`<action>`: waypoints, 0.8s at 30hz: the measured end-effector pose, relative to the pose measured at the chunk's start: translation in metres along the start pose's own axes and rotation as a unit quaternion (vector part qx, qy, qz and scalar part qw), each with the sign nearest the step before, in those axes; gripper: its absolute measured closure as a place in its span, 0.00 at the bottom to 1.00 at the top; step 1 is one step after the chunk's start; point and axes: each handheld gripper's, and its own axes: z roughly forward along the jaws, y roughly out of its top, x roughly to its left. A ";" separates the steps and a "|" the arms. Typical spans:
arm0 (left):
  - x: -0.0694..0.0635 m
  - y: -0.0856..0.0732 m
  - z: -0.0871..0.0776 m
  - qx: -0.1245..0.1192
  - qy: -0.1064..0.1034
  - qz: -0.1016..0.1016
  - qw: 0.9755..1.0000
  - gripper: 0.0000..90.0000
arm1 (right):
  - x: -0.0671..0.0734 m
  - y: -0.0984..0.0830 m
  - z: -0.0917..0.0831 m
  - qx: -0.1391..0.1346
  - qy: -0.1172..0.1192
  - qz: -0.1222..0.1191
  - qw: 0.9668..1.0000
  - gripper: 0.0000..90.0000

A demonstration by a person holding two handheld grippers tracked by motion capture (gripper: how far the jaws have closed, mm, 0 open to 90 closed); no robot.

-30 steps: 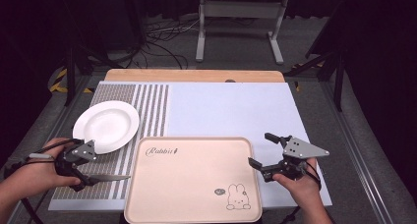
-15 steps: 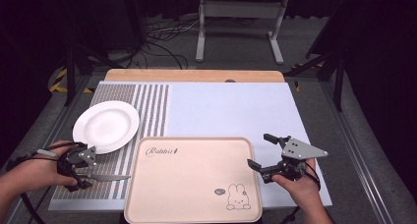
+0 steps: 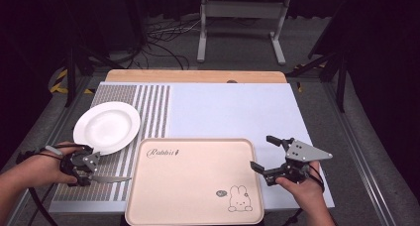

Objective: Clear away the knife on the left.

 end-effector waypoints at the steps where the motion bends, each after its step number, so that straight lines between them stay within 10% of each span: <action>1: 0.000 -0.001 0.000 0.004 -0.001 0.003 1.000 0.72 | 0.000 0.000 0.000 0.000 0.001 0.000 1.000 0.04; 11: -0.001 -0.001 0.001 0.013 0.013 0.052 0.998 0.88 | 0.001 0.002 -0.003 -0.003 0.004 -0.002 1.000 0.04; 24: -0.004 -0.002 0.001 0.012 0.022 0.053 0.998 0.89 | 0.003 0.002 -0.003 -0.005 0.012 -0.006 1.000 0.04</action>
